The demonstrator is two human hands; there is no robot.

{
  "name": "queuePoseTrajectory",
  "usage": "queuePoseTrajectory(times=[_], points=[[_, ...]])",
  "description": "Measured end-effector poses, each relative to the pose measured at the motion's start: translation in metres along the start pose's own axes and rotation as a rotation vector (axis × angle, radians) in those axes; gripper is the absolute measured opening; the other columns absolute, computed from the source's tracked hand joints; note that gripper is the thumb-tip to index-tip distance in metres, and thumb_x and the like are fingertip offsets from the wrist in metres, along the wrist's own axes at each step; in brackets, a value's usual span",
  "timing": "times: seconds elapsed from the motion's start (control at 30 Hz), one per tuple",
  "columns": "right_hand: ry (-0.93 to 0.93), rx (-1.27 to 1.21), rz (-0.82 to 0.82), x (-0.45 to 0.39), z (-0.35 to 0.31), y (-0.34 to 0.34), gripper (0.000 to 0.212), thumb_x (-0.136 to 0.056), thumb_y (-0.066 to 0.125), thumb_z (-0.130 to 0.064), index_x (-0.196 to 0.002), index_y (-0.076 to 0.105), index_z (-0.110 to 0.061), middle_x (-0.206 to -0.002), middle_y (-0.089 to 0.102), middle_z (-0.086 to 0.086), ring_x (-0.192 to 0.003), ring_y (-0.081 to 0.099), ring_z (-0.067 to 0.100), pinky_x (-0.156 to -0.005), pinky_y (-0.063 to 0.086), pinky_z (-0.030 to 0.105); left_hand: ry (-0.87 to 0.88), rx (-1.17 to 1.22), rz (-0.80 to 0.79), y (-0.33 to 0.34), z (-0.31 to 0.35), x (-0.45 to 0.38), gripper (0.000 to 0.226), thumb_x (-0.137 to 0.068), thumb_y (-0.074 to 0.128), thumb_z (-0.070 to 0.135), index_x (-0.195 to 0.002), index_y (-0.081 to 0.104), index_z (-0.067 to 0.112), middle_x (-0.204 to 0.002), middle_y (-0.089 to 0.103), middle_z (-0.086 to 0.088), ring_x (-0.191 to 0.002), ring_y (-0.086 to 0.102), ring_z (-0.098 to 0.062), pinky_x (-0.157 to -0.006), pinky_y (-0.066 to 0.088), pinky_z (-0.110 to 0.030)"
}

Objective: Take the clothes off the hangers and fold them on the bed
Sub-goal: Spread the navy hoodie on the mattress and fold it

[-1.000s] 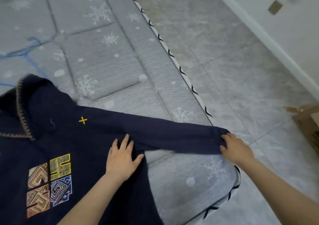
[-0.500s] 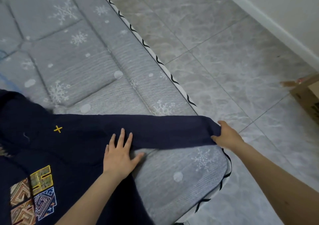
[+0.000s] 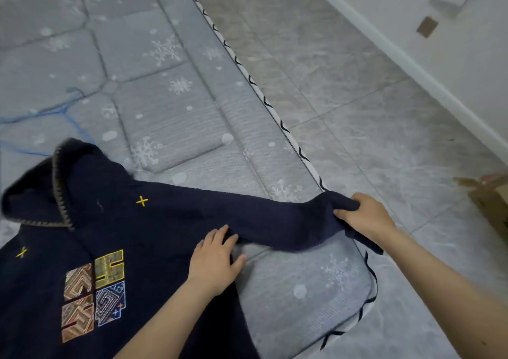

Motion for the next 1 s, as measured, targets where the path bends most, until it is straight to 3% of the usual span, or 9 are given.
queuePoseTrajectory(times=[0.1,0.17,0.3,0.47,0.6,0.83,1.0], points=[[-0.012,-0.055,-0.123,0.017,-0.046,0.014,0.022,-0.074,0.072,-0.029,-0.081,0.056,-0.015,-0.075,0.066,0.005,-0.074,0.064,0.022,-0.065,0.049,0.032,0.040,-0.077,-0.032,-0.006,-0.021,0.025,0.069,-0.088,0.019,0.065,-0.145,0.030,0.028,-0.157,0.015,0.002,-0.144,0.010,-0.019,-0.117,0.015,-0.037],[-0.027,-0.044,-0.199,0.030,-0.074,0.028,0.023,-0.073,0.074,-0.029,-0.082,0.057,-0.016,-0.082,0.065,0.004,-0.076,0.061,0.020,-0.063,0.045,0.030,0.011,-0.054,-0.030,-0.011,-0.042,0.040,0.061,-0.093,0.025,0.060,-0.144,0.034,0.027,-0.155,0.021,0.002,-0.143,0.014,-0.019,-0.115,0.020,-0.037],[-0.065,-0.030,-0.269,0.068,-0.138,0.066,0.024,-0.077,0.073,-0.026,-0.083,0.054,-0.013,-0.080,0.059,0.002,-0.070,0.054,0.014,-0.055,0.036,0.027,-0.062,0.027,0.002,-0.022,-0.098,0.070,0.053,-0.095,0.033,0.055,-0.137,0.044,0.026,-0.145,0.036,0.004,-0.135,0.029,-0.017,-0.107,0.032,-0.034],[-0.163,-0.119,-0.331,0.122,-0.217,0.131,0.019,-0.079,0.073,-0.020,-0.082,0.057,-0.012,-0.083,0.062,0.003,-0.073,0.058,0.014,-0.055,0.040,0.025,-0.202,0.244,0.029,-0.023,-0.181,0.116,0.046,-0.094,0.037,0.054,-0.129,0.052,0.028,-0.132,0.047,0.007,-0.122,0.044,-0.016,-0.097,0.042,-0.033],[-0.239,-0.088,-0.374,0.161,-0.271,0.192,0.022,-0.077,0.075,-0.026,-0.083,0.057,-0.016,-0.092,0.064,0.000,-0.082,0.060,0.014,-0.062,0.043,0.024,-0.300,0.476,0.039,-0.014,-0.250,0.156,0.038,-0.095,0.040,0.050,-0.125,0.054,0.032,-0.128,0.049,0.009,-0.118,0.045,-0.014,-0.094,0.043,-0.033],[-0.353,0.009,-0.445,0.224,-0.349,0.294,0.030,-0.078,0.073,-0.032,-0.096,0.057,-0.015,-0.090,0.059,-0.006,-0.083,0.056,0.011,-0.073,0.044,0.028,-0.418,0.788,0.102,0.002,-0.350,0.209,0.025,-0.095,0.047,0.041,-0.112,0.063,0.031,-0.114,0.057,0.010,-0.108,0.052,-0.007,-0.097,0.041,-0.028],[-0.361,0.056,-0.489,0.252,-0.384,0.357,0.048,-0.080,0.071,-0.038,-0.115,0.050,-0.012,-0.111,0.056,0.000,-0.099,0.055,0.018,-0.081,0.044,0.029,-0.508,0.897,0.124,0.018,-0.404,0.235,0.023,-0.095,0.048,0.039,-0.111,0.062,0.031,-0.112,0.061,0.013,-0.104,0.055,-0.007,-0.090,0.042,-0.023]])
Point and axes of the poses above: each hand's wrist, its own x-axis away from the middle knuckle, its own y-axis out of the palm, z = x × y, the point moved 4 cm from there along -x, towards the middle knuckle
